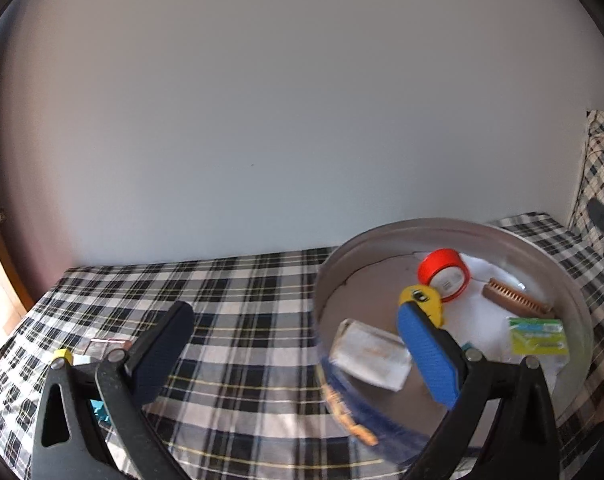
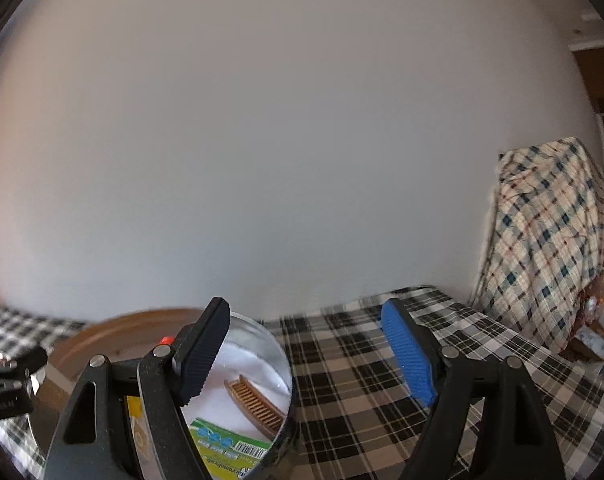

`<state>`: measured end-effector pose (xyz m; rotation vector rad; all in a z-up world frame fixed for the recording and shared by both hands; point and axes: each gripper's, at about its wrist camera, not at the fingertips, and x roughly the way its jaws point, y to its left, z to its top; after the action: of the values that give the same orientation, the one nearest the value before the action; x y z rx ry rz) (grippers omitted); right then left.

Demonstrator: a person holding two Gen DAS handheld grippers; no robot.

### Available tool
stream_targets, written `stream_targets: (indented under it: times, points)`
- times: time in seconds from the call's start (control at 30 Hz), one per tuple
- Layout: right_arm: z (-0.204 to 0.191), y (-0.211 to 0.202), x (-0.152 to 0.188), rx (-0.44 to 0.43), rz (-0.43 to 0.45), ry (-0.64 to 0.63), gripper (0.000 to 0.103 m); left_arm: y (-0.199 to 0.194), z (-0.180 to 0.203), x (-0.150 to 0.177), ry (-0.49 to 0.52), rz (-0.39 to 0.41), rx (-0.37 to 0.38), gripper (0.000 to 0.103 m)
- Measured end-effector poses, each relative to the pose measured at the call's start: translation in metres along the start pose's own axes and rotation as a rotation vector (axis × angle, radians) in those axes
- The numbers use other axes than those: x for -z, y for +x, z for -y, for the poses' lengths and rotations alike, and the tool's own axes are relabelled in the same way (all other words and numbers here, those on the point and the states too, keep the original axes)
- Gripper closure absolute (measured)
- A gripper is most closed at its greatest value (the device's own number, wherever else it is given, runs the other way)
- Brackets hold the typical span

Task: Organize rigid objects
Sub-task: 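Withdraw both open tools from the tin toward the remaining blocks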

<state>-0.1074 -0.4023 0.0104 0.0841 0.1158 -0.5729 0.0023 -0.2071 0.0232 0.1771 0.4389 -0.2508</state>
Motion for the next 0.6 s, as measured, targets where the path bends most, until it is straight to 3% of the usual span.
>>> stream_targets:
  times: [0.3, 0.6]
  points:
    - [-0.006, -0.010, 0.004, 0.108, -0.010, -0.018, 0.023, -0.004, -0.024, 0.009, -0.017, 0.005, -0.025, 0.000]
    - [0.001, -0.040, 0.009, 0.179, 0.034, 0.058, 0.023, -0.011, -0.046, 0.018, 0.031, 0.036, -0.053, 0.000]
